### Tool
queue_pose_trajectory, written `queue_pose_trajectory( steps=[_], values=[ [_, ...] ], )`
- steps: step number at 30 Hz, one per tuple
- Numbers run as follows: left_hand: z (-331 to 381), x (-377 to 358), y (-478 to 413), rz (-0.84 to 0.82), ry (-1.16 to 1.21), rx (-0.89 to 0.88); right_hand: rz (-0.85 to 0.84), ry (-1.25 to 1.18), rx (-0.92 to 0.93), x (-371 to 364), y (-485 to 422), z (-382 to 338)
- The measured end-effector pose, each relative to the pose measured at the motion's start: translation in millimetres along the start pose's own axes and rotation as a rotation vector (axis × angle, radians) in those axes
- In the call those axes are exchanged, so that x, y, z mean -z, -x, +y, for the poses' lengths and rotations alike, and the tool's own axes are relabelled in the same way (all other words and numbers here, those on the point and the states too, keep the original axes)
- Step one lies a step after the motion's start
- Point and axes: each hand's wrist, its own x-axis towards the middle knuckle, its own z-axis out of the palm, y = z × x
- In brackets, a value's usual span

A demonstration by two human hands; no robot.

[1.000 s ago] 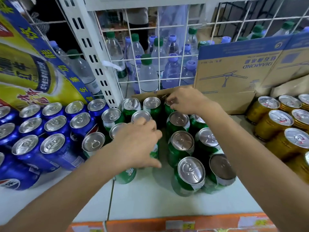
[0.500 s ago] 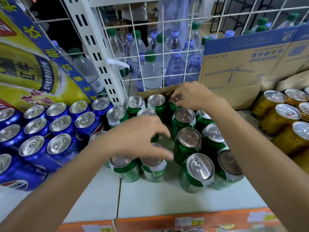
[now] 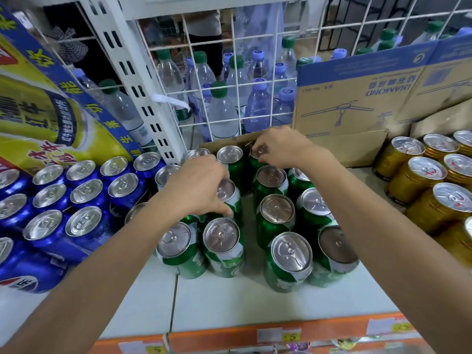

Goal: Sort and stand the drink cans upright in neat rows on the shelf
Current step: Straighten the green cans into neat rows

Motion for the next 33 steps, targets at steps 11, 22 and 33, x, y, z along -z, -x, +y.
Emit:
queue_pose_trajectory(
  steps=[11, 22, 33],
  values=[
    [-23.8, 10.5, -44.8, 0.037, 0.184, 0.018, 0.007, 0.024, -0.005, -0.6, 0.5, -0.8],
    [-27.3, -6.6, -77.7, 0.056, 0.118, 0.089, -0.010, 0.025, 0.007, -0.8, -1.3, -0.2],
    [-24.9, -15.8, -71.5, 0.134, 0.125, 0.180, 0.004, 0.045, -0.010, -3.1, -5.2, 1.4]
  ],
)
